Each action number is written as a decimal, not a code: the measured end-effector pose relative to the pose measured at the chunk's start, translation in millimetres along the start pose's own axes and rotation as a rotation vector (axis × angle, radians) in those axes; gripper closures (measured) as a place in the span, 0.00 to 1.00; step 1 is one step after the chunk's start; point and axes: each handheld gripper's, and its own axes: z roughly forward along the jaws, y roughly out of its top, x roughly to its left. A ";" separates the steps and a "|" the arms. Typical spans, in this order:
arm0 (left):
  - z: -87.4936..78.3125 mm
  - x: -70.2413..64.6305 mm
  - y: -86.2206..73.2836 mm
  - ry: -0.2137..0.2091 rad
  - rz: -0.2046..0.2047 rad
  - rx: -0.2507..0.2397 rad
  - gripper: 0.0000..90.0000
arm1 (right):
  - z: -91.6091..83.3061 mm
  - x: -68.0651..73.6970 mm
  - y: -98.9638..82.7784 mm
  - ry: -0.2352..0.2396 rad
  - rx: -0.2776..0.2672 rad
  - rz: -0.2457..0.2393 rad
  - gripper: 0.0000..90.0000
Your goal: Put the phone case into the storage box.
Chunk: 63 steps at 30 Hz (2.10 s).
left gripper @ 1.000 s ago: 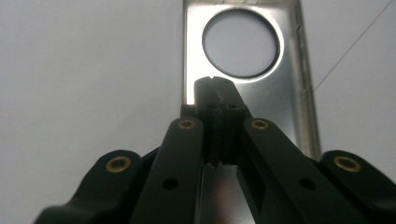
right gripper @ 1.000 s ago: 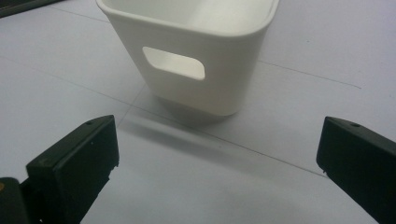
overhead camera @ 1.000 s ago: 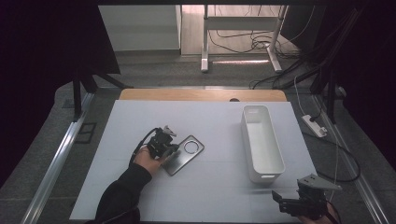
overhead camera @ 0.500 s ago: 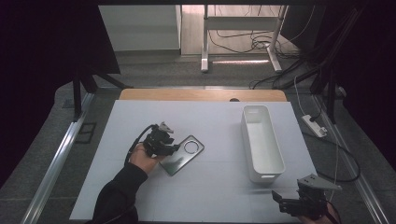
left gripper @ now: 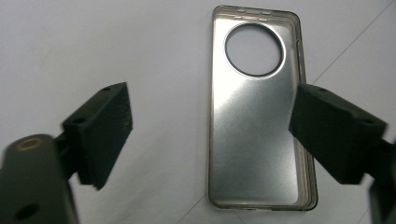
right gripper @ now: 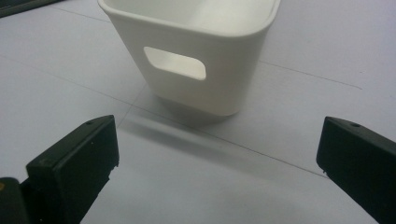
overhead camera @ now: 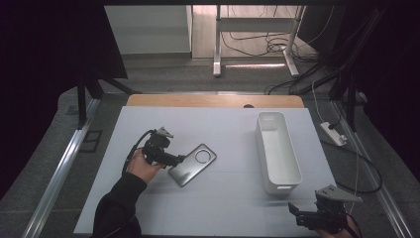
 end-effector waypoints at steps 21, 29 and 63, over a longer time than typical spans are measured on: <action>16.1 3.7 -11.8 -0.026 0.055 0.054 0.00 | -0.2 0.1 -0.1 0.002 -0.001 -0.004 0.00; 31.0 1.9 -15.9 -0.022 0.058 0.126 0.00 | -0.1 0.2 0.0 0.004 -0.001 -0.006 0.00; 30.9 4.1 -18.8 -0.081 0.027 0.194 0.85 | 0.3 1.0 0.1 0.000 0.003 -0.013 0.00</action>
